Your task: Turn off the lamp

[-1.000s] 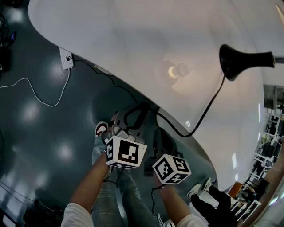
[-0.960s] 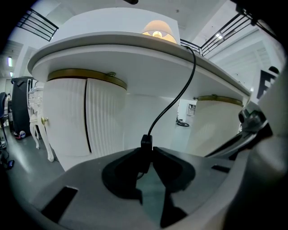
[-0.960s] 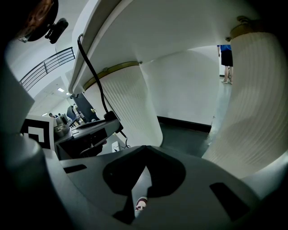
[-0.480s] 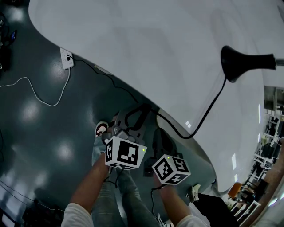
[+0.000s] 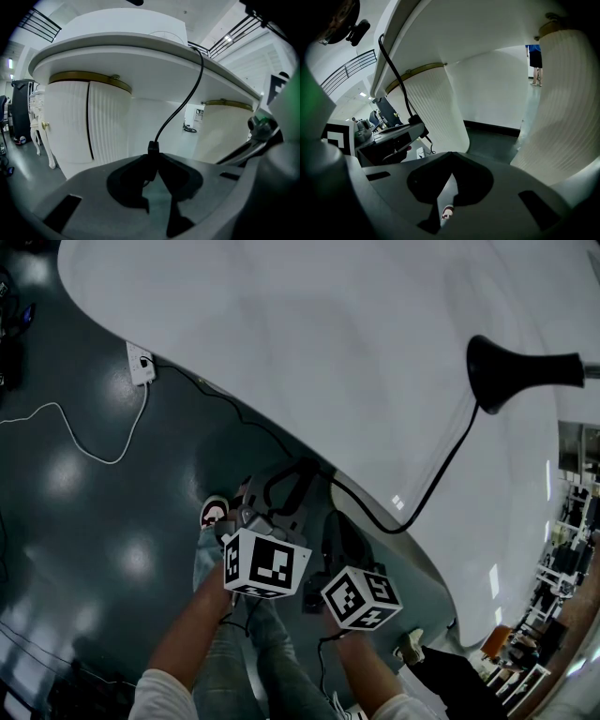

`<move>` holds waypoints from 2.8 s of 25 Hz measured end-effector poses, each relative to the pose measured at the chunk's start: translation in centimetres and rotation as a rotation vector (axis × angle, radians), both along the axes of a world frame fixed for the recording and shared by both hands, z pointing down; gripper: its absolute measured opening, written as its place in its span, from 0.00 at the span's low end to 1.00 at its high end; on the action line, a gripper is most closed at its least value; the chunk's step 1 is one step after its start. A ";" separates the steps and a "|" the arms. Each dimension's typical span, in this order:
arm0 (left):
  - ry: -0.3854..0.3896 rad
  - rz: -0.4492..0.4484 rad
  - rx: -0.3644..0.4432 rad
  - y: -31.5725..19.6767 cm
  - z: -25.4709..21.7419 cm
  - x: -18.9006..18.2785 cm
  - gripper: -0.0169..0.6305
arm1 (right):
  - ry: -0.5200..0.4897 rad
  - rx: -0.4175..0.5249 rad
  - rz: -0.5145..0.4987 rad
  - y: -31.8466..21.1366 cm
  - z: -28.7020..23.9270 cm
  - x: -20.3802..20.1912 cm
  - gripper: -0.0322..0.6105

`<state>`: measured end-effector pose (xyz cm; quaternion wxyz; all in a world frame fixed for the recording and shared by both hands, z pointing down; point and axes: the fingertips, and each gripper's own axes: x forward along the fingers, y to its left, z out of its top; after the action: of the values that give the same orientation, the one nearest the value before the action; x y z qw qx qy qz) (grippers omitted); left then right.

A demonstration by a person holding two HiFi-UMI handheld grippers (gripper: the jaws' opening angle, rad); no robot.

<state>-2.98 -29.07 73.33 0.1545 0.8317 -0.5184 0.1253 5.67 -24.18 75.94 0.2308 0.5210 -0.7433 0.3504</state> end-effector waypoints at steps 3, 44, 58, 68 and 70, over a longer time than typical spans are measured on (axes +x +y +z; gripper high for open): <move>-0.010 -0.004 0.000 -0.1 0.0 -0.1 0.15 | 0.001 0.000 0.000 0.0 0.0 0.1 0.05; 0.054 -0.133 -0.043 4.9 -1.2 -1.0 0.05 | -0.001 0.027 -0.036 0.4 -2.4 0.0 0.05; 0.069 -0.236 -0.151 7.6 -0.1 -1.1 0.04 | -0.040 0.040 -0.032 1.4 -3.2 -0.2 0.05; 0.064 -0.284 -0.234 9.5 -8.2 -1.9 0.04 | -0.095 0.077 -0.032 2.2 -10.9 -0.8 0.05; 0.063 -0.272 -0.234 9.6 -10.5 -1.5 0.04 | -0.103 0.078 -0.016 2.4 -12.8 -0.4 0.05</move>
<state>-4.48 -19.45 62.84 0.2819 0.7337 -0.6029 0.1367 5.22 -21.79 63.16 0.1743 0.5049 -0.7715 0.3456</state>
